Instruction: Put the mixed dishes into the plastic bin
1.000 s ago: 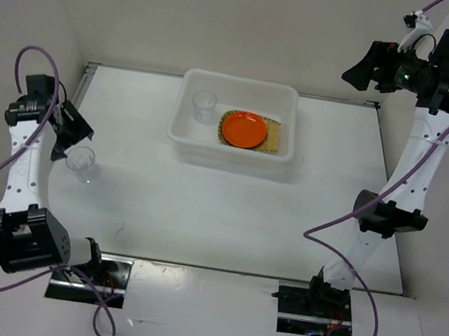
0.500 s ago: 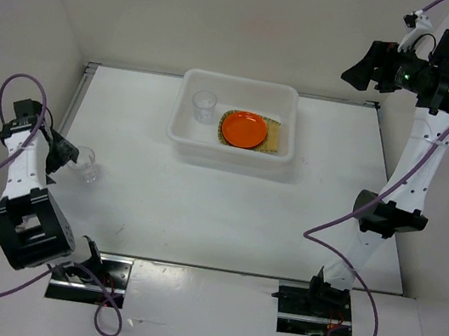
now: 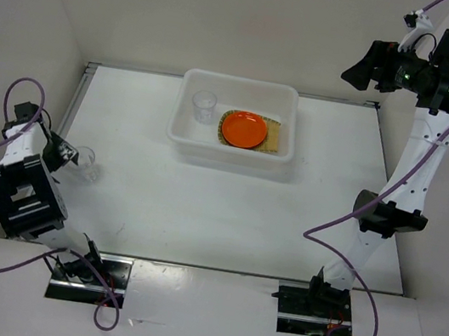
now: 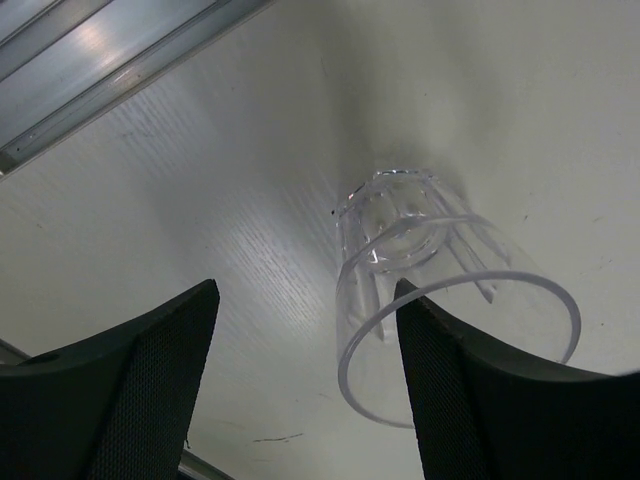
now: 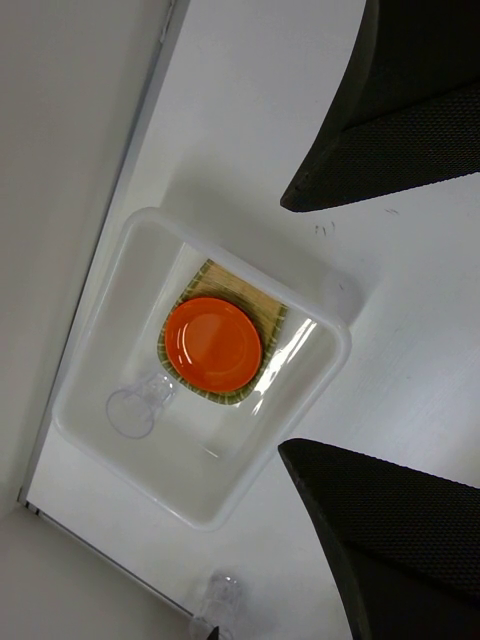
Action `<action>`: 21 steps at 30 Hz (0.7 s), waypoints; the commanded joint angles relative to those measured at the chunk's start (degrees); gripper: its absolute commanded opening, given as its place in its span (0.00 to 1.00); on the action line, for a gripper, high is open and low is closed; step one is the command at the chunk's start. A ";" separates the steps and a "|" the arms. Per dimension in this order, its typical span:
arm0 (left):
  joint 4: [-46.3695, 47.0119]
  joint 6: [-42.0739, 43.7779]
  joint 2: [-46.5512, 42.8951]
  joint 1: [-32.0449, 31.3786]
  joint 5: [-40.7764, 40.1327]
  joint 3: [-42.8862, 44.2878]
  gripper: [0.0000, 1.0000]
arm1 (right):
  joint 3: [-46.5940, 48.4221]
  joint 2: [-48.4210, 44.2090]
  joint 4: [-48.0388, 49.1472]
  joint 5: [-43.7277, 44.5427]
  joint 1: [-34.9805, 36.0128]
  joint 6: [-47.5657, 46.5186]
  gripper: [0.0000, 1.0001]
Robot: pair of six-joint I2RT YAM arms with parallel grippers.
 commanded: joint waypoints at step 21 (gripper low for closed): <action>8.26 -7.76 -13.60 -8.78 12.35 16.96 0.00 | -0.09 -1.21 -0.27 -1.55 0.34 0.86 0.99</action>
